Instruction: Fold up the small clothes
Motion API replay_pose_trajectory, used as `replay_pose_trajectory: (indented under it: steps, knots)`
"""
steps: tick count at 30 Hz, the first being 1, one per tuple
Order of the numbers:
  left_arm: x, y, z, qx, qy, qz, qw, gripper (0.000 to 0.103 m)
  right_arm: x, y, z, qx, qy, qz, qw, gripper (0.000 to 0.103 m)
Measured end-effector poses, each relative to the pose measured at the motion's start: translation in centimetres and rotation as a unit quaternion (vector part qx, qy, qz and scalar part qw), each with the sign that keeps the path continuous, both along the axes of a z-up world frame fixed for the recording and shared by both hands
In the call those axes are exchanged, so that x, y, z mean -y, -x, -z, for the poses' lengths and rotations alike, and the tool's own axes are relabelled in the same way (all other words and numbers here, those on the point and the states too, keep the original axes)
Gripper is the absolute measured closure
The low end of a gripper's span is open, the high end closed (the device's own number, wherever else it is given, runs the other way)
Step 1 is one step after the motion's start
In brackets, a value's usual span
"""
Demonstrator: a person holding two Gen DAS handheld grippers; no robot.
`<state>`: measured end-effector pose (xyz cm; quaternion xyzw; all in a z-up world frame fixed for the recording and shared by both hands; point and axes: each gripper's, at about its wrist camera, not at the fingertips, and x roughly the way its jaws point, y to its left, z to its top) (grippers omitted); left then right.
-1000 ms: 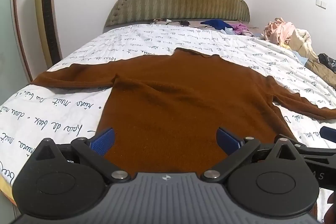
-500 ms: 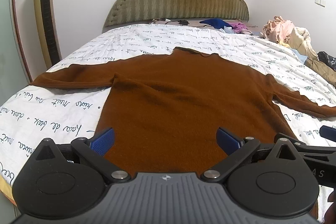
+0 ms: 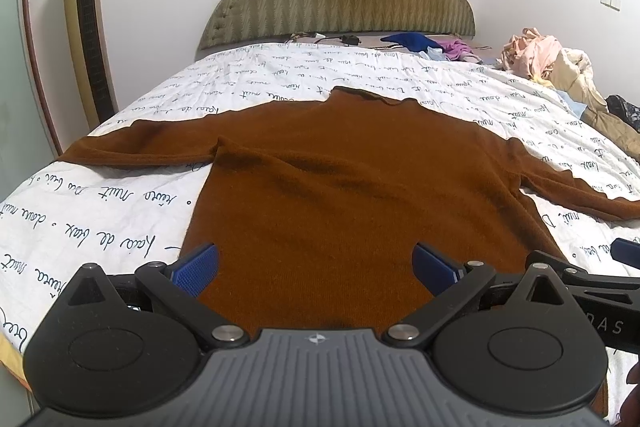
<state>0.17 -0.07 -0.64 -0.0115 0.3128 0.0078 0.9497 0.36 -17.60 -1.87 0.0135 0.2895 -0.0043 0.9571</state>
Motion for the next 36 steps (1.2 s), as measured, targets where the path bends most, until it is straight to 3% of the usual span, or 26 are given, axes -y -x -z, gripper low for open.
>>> replay_pose_trajectory:
  steps: [36]
  knots:
    - [0.31,-0.55,0.44,-0.01,-0.006,0.005,0.9999,0.0,0.53,-0.01,0.27,-0.002,-0.014,0.004,1.0,0.0]
